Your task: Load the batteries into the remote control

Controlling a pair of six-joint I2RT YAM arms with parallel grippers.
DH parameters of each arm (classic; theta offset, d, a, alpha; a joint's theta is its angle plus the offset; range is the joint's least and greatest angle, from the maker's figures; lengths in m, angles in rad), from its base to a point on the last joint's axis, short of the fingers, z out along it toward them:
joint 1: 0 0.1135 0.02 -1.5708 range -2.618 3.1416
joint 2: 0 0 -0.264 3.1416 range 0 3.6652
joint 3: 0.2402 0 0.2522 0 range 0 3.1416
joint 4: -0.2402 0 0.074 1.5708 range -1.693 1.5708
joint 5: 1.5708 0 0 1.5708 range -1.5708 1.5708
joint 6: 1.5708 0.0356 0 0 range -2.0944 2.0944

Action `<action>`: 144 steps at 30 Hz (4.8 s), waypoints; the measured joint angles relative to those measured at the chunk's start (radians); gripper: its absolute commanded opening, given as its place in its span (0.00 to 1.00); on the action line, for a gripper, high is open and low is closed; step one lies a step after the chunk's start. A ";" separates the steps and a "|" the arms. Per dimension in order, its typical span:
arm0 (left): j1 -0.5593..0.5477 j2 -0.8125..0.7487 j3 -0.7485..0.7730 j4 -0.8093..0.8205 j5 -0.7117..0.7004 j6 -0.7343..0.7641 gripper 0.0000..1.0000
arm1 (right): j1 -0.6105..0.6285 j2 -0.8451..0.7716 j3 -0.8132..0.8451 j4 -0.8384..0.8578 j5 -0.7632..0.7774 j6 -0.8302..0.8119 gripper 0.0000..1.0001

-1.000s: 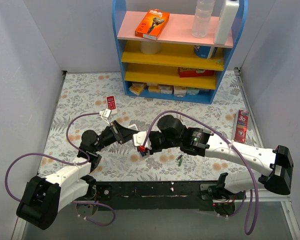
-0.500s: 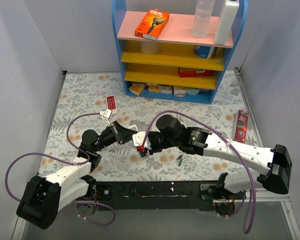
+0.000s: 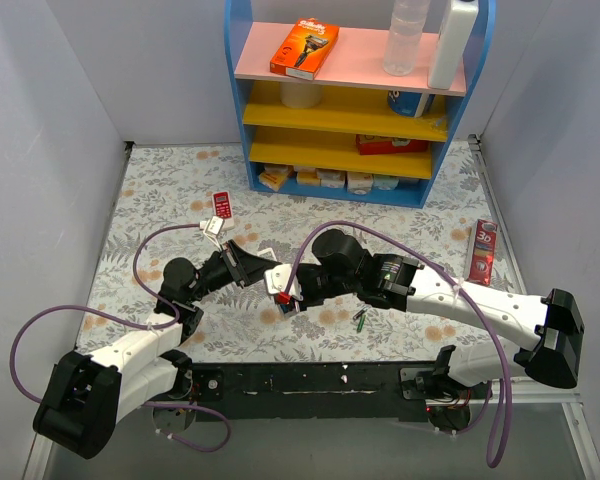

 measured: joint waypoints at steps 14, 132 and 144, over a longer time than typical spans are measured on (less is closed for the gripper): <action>0.000 -0.003 0.007 -0.031 -0.001 0.014 0.00 | 0.000 0.017 0.007 0.006 0.000 0.003 0.17; 0.000 -0.596 0.122 -0.880 -0.609 0.401 0.00 | 0.376 0.365 -0.102 -0.345 0.412 0.748 0.01; 0.000 -0.556 -0.006 -0.683 -0.528 0.281 0.00 | 0.278 0.117 -0.019 -0.225 0.572 0.769 0.01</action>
